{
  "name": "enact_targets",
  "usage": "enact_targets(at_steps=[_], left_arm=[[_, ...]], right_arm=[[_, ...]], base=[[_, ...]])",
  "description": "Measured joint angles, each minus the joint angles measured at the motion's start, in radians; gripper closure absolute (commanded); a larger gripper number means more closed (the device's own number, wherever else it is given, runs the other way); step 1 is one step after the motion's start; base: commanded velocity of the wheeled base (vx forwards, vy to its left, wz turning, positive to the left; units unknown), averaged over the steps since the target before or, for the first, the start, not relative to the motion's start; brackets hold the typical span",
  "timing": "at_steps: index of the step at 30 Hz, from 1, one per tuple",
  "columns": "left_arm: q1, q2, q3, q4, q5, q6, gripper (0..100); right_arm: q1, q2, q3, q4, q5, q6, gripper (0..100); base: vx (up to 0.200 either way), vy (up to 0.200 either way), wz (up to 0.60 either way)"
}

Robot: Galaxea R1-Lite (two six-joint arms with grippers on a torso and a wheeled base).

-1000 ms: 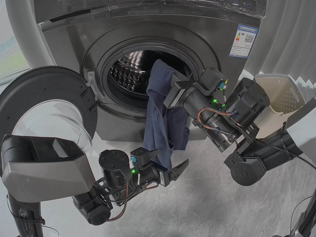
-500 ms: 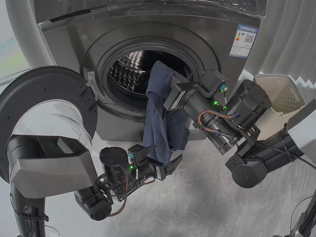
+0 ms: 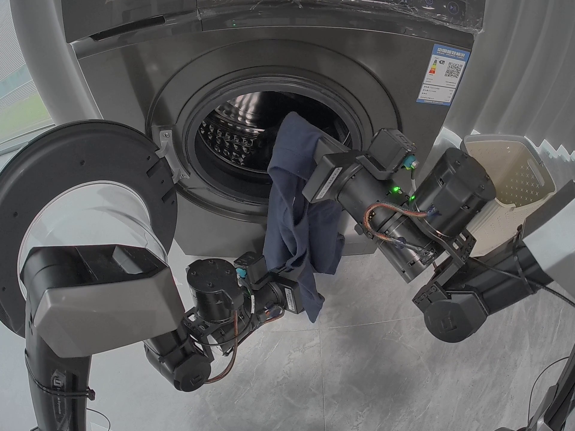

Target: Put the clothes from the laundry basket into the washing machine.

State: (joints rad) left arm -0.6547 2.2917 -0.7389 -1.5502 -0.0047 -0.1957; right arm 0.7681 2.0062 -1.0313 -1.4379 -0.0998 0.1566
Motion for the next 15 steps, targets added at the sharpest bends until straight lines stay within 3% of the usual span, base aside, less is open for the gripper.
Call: enact_targets(at_steps=[7,15], left_arm=[[0.001,-0.105,0.064,0.001,0.002,-0.001,100],[0.039,-0.366,0.310,0.000,-0.026,-0.001,100]], right_arm=[[-0.028,-0.006,0.026,-0.008,0.006,0.002,100],[-0.079,-0.041,0.130,-0.058,0.023,0.017,100]], base=[[0.000,0.000,0.00],[0.000,0.000,0.00]])
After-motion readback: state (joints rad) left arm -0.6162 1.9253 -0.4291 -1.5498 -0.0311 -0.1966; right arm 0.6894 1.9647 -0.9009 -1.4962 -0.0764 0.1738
